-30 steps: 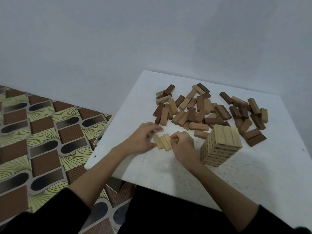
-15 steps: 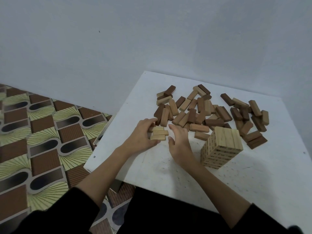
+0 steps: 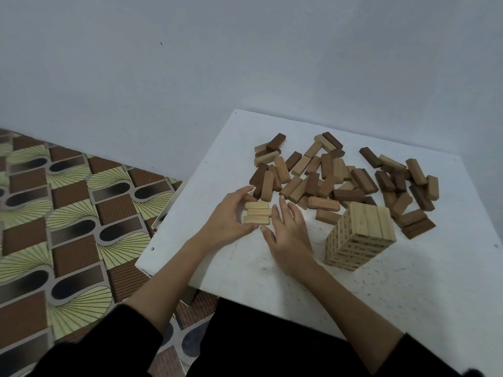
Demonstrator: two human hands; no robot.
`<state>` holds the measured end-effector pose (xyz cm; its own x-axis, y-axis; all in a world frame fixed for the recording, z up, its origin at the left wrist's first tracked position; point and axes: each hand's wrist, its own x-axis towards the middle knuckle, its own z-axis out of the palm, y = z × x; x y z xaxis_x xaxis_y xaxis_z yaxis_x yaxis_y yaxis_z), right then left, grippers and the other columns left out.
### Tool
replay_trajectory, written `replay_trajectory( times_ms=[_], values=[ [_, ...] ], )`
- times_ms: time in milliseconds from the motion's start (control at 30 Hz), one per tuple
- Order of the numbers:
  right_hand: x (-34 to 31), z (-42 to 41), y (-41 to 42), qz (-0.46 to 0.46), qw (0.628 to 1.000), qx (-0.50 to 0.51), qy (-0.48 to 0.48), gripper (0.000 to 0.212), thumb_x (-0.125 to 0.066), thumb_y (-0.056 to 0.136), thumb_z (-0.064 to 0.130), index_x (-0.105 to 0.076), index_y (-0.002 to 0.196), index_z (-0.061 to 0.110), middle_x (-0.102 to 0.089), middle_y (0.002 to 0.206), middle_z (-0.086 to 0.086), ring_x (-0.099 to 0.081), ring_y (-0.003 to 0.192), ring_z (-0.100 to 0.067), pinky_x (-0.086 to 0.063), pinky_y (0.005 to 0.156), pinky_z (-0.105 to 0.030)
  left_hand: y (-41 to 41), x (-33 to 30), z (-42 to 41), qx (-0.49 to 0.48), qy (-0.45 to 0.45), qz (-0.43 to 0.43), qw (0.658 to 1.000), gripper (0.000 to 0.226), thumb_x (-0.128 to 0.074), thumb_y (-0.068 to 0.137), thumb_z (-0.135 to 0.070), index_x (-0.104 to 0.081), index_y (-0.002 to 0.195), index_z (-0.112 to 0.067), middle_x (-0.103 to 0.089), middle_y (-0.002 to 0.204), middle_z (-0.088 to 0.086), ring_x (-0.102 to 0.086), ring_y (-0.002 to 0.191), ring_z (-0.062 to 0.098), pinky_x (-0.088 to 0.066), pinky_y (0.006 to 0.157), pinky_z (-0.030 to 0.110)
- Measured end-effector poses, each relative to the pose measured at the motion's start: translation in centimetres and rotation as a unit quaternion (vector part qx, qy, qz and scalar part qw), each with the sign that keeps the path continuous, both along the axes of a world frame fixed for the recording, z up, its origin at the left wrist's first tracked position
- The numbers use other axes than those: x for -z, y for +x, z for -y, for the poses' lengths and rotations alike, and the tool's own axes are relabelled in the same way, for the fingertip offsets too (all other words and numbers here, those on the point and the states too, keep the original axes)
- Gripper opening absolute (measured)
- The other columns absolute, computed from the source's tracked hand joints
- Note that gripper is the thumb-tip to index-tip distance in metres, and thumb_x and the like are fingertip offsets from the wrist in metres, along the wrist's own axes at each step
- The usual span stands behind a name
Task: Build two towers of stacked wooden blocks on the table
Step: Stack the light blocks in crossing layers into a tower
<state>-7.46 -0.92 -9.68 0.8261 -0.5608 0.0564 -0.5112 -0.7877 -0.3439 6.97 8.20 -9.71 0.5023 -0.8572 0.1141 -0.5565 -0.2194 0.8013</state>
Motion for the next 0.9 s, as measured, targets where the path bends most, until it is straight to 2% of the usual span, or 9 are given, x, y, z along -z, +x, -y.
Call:
replay_trajectory(
  times_ms=[167, 367, 500, 633, 833, 900],
  values=[
    [0.00, 0.00, 0.03, -0.005, 1.000, -0.002, 0.001, 0.081, -0.005, 0.085, 0.055, -0.031, 0.145, 0.008, -0.012, 0.157, -0.010, -0.010, 0.142, -0.026, -0.007, 0.116, -0.036, -0.28, 0.05, -0.02, -0.010, -0.004, 0.011, 1.000, 0.079, -0.081, 0.072, -0.024, -0.038, 0.139, -0.027, -0.051, 0.110, -0.025, -0.039, 0.109, -0.017, -0.025, 0.088, -0.004],
    [0.06, 0.13, -0.03, -0.016, 1.000, -0.002, 0.005, 0.061, -0.023, 0.096, 0.044, -0.026, 0.148, 0.011, -0.007, 0.158, -0.006, -0.004, 0.142, -0.023, -0.004, 0.116, -0.035, -0.40, 0.11, 0.02, -0.015, 0.000, 0.009, 1.000, 0.080, -0.081, 0.072, -0.027, -0.039, 0.140, -0.025, -0.054, 0.115, -0.018, -0.040, 0.108, -0.013, -0.024, 0.088, -0.004],
    [-0.06, 0.14, -0.17, -0.025, 1.000, -0.001, 0.003, 0.059, -0.024, 0.098, 0.043, -0.023, 0.148, 0.012, -0.006, 0.159, -0.006, -0.003, 0.142, -0.022, -0.002, 0.116, -0.036, -0.43, 0.07, 0.09, -0.020, 0.015, 0.007, 1.000, 0.080, -0.081, 0.073, -0.029, -0.037, 0.140, -0.028, -0.051, 0.114, -0.022, -0.037, 0.107, -0.018, -0.023, 0.086, -0.006],
    [-0.19, 0.09, -0.15, -0.032, 0.999, -0.003, -0.002, 0.062, -0.021, 0.095, 0.045, -0.023, 0.149, 0.012, -0.006, 0.159, -0.006, -0.003, 0.142, -0.023, -0.002, 0.116, -0.037, -0.41, -0.17, -0.01, -0.015, 0.017, -0.001, 1.000, 0.083, -0.082, 0.071, -0.031, -0.036, 0.140, -0.027, -0.052, 0.117, -0.018, -0.041, 0.111, -0.004, -0.026, 0.087, -0.002],
    [-0.01, 0.04, 0.03, -0.023, 1.000, -0.001, -0.007, 0.083, 0.000, 0.082, 0.056, -0.025, 0.148, 0.011, -0.010, 0.158, -0.008, -0.007, 0.141, -0.024, -0.005, 0.116, -0.038, -0.39, -0.45, -0.02, -0.009, 0.030, 0.002, 1.000, 0.082, -0.080, 0.073, -0.032, -0.035, 0.141, -0.026, -0.051, 0.119, -0.018, -0.039, 0.113, -0.001, -0.024, 0.085, -0.003],
    [-0.04, 0.03, -0.02, -0.021, 1.000, -0.002, -0.004, 0.087, 0.002, 0.079, 0.056, -0.026, 0.147, 0.011, -0.011, 0.158, -0.009, -0.007, 0.141, -0.025, -0.005, 0.116, -0.038, -0.43, -0.48, 0.03, -0.010, 0.030, 0.003, 0.999, 0.082, -0.080, 0.073, -0.031, -0.035, 0.141, -0.027, -0.050, 0.117, -0.020, -0.039, 0.112, -0.002, -0.023, 0.085, -0.005]
  ],
)
